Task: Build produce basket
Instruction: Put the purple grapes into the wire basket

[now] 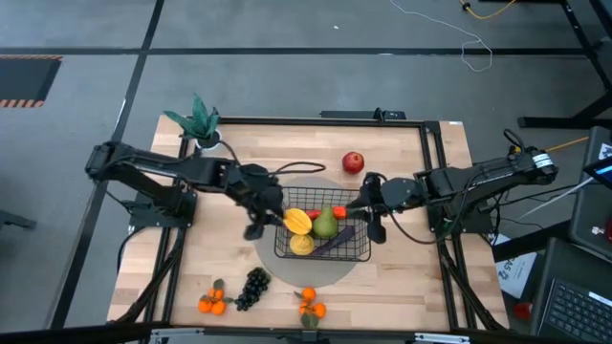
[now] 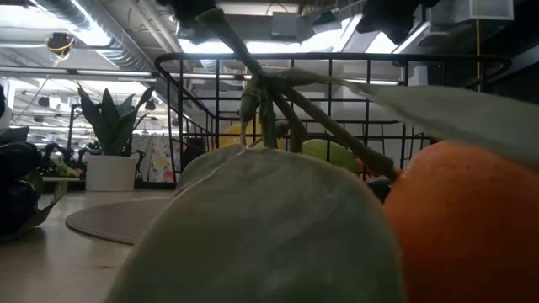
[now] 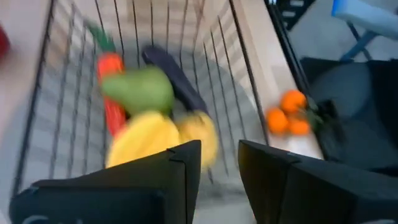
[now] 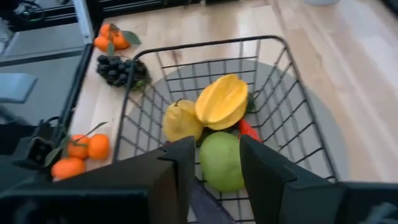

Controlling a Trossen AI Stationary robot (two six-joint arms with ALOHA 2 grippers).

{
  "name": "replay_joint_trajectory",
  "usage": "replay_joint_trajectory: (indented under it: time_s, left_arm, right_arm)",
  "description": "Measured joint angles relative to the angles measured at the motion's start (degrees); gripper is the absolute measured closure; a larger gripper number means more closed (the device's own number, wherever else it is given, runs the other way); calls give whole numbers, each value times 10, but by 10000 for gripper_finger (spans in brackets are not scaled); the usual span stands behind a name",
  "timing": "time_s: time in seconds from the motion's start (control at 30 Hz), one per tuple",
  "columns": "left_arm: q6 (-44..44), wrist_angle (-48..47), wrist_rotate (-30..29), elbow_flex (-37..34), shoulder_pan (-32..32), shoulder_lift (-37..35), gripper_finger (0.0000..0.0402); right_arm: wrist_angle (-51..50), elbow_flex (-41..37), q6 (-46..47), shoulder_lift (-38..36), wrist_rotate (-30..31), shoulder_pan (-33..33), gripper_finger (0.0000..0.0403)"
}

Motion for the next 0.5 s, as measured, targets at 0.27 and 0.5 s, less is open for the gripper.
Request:
replay_joint_trajectory:
  time_s: [0.27, 0.5]
  left_arm:
    - [-134, -148, 31, 1, -61, -49, 309]
    - [-161, -265, 29, 0, -162, -38, 309]
  right_arm:
    - [0, 0, 13, 0, -14, 0, 289]
    - [0, 0, 13, 0, -15, 0, 289]
